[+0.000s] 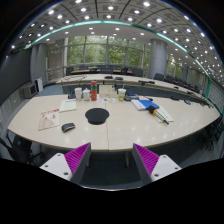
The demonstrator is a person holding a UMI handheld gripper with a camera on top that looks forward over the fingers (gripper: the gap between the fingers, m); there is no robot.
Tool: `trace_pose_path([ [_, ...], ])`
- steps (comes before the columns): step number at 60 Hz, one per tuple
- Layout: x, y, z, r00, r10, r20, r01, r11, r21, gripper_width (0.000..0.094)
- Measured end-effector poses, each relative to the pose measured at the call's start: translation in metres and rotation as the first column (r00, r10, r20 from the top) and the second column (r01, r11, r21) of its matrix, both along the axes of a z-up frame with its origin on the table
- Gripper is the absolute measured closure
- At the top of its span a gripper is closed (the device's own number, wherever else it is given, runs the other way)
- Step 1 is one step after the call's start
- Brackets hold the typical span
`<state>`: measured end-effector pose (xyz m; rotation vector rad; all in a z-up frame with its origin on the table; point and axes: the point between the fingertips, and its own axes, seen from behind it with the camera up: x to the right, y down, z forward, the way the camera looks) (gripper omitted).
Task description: Arrange mouse
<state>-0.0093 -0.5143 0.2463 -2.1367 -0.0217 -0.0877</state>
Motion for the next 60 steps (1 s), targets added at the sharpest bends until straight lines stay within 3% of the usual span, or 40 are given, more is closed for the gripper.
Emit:
trace_pose_path([
  [15, -0.041, 0.005, -0.052, 0.999, 0.049, 0.008, -0.048, 0.995, -0.086, 0.0099],
  [26, -0.118, 0.039, -0.120, 0.995, 0.098, -0.028, -0.100, 0.987, -0.125, 0.0095],
  [43, -0.252, 0.163, -0.195, 0.983, 0.161, -0.093, -0.169, 0.982, -0.087, 0.0095],
  [60, -0.320, 0.258, -0.243, 0.981, 0.136, -0.139, -0.155, 0.979, -0.135, 0.0095],
])
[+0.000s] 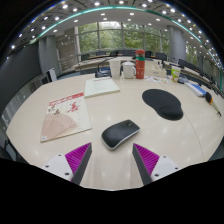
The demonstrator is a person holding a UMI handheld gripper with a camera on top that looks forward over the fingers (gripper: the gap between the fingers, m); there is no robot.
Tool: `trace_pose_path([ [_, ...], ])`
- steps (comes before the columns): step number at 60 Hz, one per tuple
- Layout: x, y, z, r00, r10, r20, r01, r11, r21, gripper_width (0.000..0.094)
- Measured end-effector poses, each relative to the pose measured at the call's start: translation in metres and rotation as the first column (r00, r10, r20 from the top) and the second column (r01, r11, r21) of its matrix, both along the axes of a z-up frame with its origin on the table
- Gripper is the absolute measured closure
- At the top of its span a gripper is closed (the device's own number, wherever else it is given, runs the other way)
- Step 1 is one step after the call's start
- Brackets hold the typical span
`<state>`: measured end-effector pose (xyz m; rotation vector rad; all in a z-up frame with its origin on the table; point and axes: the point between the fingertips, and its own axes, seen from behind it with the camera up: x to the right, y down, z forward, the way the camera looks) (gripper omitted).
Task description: Arrange mouse
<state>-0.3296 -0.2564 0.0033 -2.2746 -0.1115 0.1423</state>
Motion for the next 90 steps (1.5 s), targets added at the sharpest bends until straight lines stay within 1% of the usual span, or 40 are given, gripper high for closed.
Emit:
trace_pose_path([
  [7, -0.006, 0.026, -0.010, 0.999, -0.022, 0.024, 0.022, 1.000, -0.017, 0.0098],
  [12, -0.004, 0.042, -0.011, 0.998, -0.044, 0.045, 0.045, 0.999, -0.025, 0.0083],
  [29, -0.006, 0.080, -0.015, 0.996, -0.073, 0.059, 0.075, 0.997, -0.034, 0.0101],
  [32, -0.005, 0.084, -0.017, 0.994, -0.081, 0.071, 0.084, 0.996, -0.032, 0.0159],
  [39, 0.003, 0.092, -0.019, 0.990, -0.098, 0.102, 0.101, 0.995, -0.025, 0.0350],
  [42, 0.005, 0.094, -0.019, 0.989, -0.106, 0.100, 0.109, 0.994, -0.024, 0.0460],
  [46, 0.005, 0.095, -0.020, 0.990, -0.099, 0.100, 0.103, 0.994, -0.031, 0.0488],
  [50, 0.004, 0.095, -0.020, 0.991, -0.082, 0.103, 0.086, 0.996, -0.038, 0.0543],
  [55, 0.004, 0.097, -0.017, 0.992, -0.079, 0.103, 0.083, 0.996, -0.038, 0.0603],
  [61, 0.003, 0.103, 0.007, 0.994, -0.062, 0.092, 0.063, 0.998, -0.014, 0.0621],
  [66, 0.007, 0.115, 0.052, 0.996, -0.061, 0.060, 0.058, 0.997, 0.051, 0.0620],
  [70, 0.020, 0.132, 0.100, 0.996, -0.065, 0.055, 0.057, 0.990, 0.128, 0.0622],
  [73, 0.038, 0.149, 0.133, 0.996, -0.080, 0.045, 0.070, 0.980, 0.185, 0.0622],
  [78, 0.075, 0.179, 0.167, 0.994, -0.103, 0.043, 0.090, 0.967, 0.238, 0.0623],
  [81, 0.100, 0.197, 0.175, 0.993, -0.111, 0.049, 0.095, 0.962, 0.256, 0.0623],
  [83, 0.118, 0.213, 0.176, 0.991, -0.119, 0.057, 0.101, 0.962, 0.254, 0.0623],
  [90, 0.170, 0.250, 0.139, 0.988, -0.137, 0.069, 0.120, 0.971, 0.206, 0.0624],
])
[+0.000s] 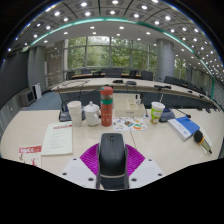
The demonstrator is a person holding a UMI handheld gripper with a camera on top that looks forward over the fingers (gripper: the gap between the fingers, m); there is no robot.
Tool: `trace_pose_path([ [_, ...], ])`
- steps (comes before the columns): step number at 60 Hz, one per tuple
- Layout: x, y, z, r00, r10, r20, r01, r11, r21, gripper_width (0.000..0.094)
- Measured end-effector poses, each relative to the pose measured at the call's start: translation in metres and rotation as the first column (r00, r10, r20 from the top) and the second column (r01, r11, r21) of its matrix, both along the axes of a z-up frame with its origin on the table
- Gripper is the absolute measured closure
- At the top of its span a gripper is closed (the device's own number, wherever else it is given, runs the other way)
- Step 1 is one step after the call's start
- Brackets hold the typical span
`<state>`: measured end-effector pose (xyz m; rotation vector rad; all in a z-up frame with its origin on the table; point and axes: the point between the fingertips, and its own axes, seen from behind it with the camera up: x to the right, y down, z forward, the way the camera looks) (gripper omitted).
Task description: Arrange mouse
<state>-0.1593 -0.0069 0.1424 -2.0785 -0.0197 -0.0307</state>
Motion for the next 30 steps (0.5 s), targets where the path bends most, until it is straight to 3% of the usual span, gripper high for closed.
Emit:
trace_pose_path([
  [18, 0.049, 0.040, -0.131, 0.999, 0.017, -0.028, -0.023, 0.976, -0.218, 0.0611],
  [24, 0.049, 0.037, -0.156, 0.997, 0.019, -0.071, -0.038, 0.961, -0.273, 0.0549],
  [27, 0.049, 0.039, -0.151, 0.997, 0.031, -0.070, -0.048, 0.966, -0.254, 0.0520],
  [30, 0.049, 0.033, -0.154, 0.997, 0.042, -0.063, -0.058, 0.959, -0.277, 0.0477],
])
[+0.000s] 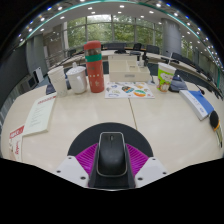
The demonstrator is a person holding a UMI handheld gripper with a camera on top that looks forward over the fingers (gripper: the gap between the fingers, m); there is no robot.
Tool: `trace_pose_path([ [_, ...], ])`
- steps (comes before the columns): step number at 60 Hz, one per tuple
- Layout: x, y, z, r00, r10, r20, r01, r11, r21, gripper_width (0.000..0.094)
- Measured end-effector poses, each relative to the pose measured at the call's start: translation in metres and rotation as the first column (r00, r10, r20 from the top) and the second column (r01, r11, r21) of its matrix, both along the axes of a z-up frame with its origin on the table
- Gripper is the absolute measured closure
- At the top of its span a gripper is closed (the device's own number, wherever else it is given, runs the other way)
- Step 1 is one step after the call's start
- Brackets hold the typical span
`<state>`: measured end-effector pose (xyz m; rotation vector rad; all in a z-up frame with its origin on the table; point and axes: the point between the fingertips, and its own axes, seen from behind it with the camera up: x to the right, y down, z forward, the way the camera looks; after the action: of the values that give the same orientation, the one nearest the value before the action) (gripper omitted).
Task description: Arrange mouse
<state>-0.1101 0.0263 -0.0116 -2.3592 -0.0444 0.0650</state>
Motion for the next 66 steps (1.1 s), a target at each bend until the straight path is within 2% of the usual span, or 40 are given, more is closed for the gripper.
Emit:
trace_pose_path([
  [3, -0.001, -0.004, 0.001, 1.000, 0.010, 0.002, -0.010, 1.000, -0.008, 0.0391],
  [8, -0.001, -0.014, 0.013, 1.000, 0.016, 0.012, -0.016, 1.000, -0.007, 0.0062],
  [11, 0.002, -0.022, 0.024, 1.000, 0.007, 0.025, -0.007, 1.000, 0.006, 0.0102],
  [22, -0.001, -0.072, 0.092, 0.998, -0.036, 0.045, 0.033, 0.996, 0.078, 0.0079],
  [40, -0.026, -0.221, 0.197, 0.993, -0.085, 0.081, 0.068, 0.979, 0.195, 0.0083],
  [52, -0.050, -0.300, 0.225, 0.992, -0.070, 0.108, 0.046, 0.976, 0.215, 0.0080],
  [66, -0.053, -0.334, 0.237, 0.992, -0.095, 0.083, 0.074, 0.972, 0.224, 0.0081],
])
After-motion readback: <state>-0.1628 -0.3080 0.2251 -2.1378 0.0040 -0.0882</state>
